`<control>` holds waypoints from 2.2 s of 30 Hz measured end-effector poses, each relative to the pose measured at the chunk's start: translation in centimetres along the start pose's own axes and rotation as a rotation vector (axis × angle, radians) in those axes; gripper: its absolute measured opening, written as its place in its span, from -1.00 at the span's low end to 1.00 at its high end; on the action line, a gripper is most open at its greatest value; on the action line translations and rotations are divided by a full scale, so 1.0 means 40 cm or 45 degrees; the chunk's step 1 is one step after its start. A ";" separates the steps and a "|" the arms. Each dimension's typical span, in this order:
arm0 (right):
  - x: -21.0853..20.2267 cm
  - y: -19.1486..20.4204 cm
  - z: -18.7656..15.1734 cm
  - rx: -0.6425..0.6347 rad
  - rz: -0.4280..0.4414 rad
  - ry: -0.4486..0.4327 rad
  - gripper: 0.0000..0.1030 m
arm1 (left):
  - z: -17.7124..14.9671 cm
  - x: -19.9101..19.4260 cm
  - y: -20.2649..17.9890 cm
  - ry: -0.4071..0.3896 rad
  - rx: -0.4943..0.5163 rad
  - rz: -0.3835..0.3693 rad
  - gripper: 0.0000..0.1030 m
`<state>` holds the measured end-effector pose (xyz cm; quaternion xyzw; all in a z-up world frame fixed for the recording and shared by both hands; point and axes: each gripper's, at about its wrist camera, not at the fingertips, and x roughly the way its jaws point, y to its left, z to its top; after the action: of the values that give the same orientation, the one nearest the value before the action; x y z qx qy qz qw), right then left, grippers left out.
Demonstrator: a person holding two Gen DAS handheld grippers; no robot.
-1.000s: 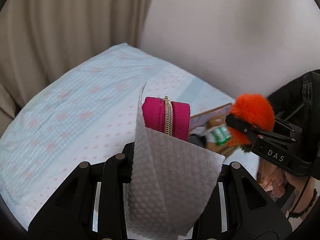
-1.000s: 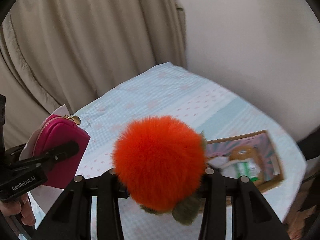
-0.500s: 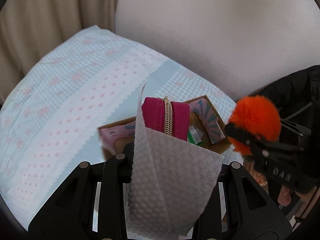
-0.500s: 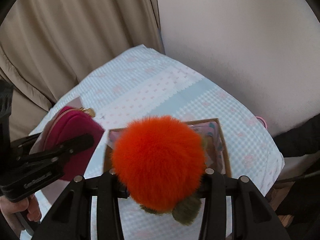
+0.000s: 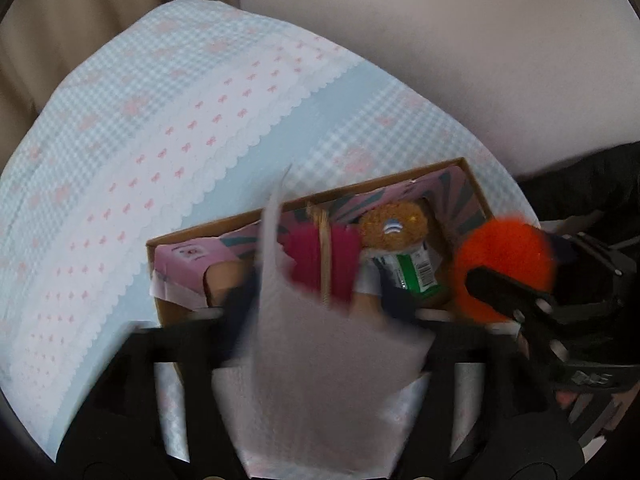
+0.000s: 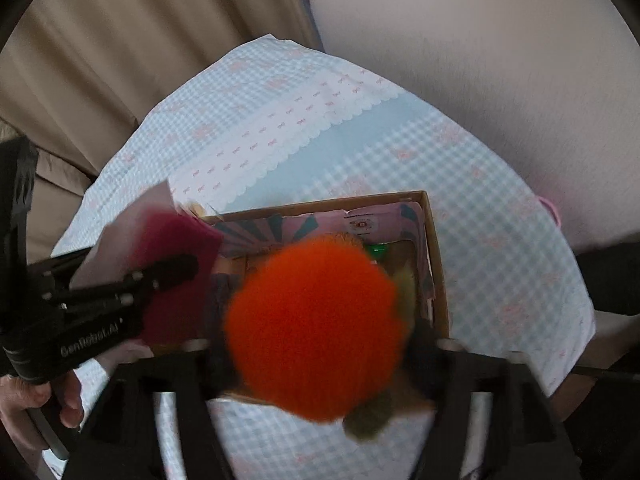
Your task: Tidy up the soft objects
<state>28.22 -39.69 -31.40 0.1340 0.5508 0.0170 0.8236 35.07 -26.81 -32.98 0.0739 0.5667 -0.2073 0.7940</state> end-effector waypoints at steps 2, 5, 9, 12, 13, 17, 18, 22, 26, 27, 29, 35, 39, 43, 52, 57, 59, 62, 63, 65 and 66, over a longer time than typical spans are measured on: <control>0.005 -0.011 0.009 0.013 0.042 -0.009 1.00 | 0.002 -0.010 0.016 -0.034 -0.008 0.069 1.00; 0.013 -0.015 0.019 -0.005 0.002 0.011 1.00 | 0.006 -0.012 0.040 -0.019 -0.054 0.012 1.00; 0.020 -0.026 0.023 0.006 0.014 0.027 1.00 | 0.002 -0.019 0.050 -0.013 -0.053 0.012 1.00; 0.021 -0.021 0.023 0.006 0.013 0.028 1.00 | 0.002 -0.039 0.052 -0.022 -0.072 0.001 1.00; 0.018 -0.021 0.023 0.007 0.014 0.026 1.00 | 0.000 -0.047 0.054 -0.030 -0.080 -0.003 1.00; 0.009 -0.018 0.031 0.011 0.005 0.011 1.00 | 0.001 -0.083 0.065 -0.053 -0.118 -0.032 1.00; 0.001 -0.015 0.033 0.012 0.005 0.003 1.00 | 0.001 -0.091 0.067 -0.057 -0.121 -0.036 1.00; -0.033 0.001 0.037 0.006 -0.008 -0.025 1.00 | -0.007 -0.136 0.072 -0.084 -0.123 -0.037 1.00; -0.081 0.023 0.034 0.013 -0.014 -0.055 1.00 | -0.023 -0.202 0.075 -0.117 -0.135 -0.032 1.00; -0.095 0.030 0.032 0.016 -0.016 -0.065 1.00 | -0.027 -0.219 0.076 -0.127 -0.134 -0.026 1.00; -0.133 0.049 0.029 0.017 -0.027 -0.092 1.00 | -0.042 -0.270 0.078 -0.162 -0.129 -0.002 1.00; -0.275 0.139 0.020 -0.012 -0.047 -0.215 1.00 | -0.096 -0.438 0.106 -0.279 -0.159 0.055 1.00; -0.381 0.233 0.003 -0.073 -0.065 -0.292 1.00 | -0.149 -0.555 0.127 -0.376 -0.163 0.105 1.00; -0.492 0.337 -0.037 -0.133 -0.081 -0.401 1.00 | -0.227 -0.675 0.172 -0.461 -0.208 0.165 1.00; -0.642 0.518 -0.160 -0.207 -0.115 -0.553 1.00 | -0.403 -0.902 0.221 -0.669 -0.217 0.293 1.00; -0.699 0.595 -0.238 -0.243 -0.150 -0.631 1.00 | -0.488 -0.979 0.231 -0.756 -0.210 0.335 1.00; -0.717 0.616 -0.269 -0.247 -0.163 -0.659 1.00 | -0.523 -0.999 0.237 -0.775 -0.203 0.340 1.00; -0.733 0.636 -0.307 -0.241 -0.182 -0.686 1.00 | -0.568 -1.023 0.238 -0.809 -0.200 0.338 1.00; -0.738 0.639 -0.320 -0.235 -0.187 -0.693 1.00 | -0.581 -1.031 0.239 -0.821 -0.201 0.345 1.00; -0.747 0.645 -0.339 -0.224 -0.189 -0.705 1.00 | -0.605 -1.045 0.237 -0.841 -0.196 0.360 1.00; -0.751 0.648 -0.350 -0.221 -0.196 -0.716 1.00 | -0.615 -1.052 0.234 -0.856 -0.191 0.370 1.00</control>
<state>6.76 -17.18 -3.06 0.0206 0.3061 -0.0362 0.9511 6.11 0.63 -3.45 0.0228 0.2714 -0.0631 0.9601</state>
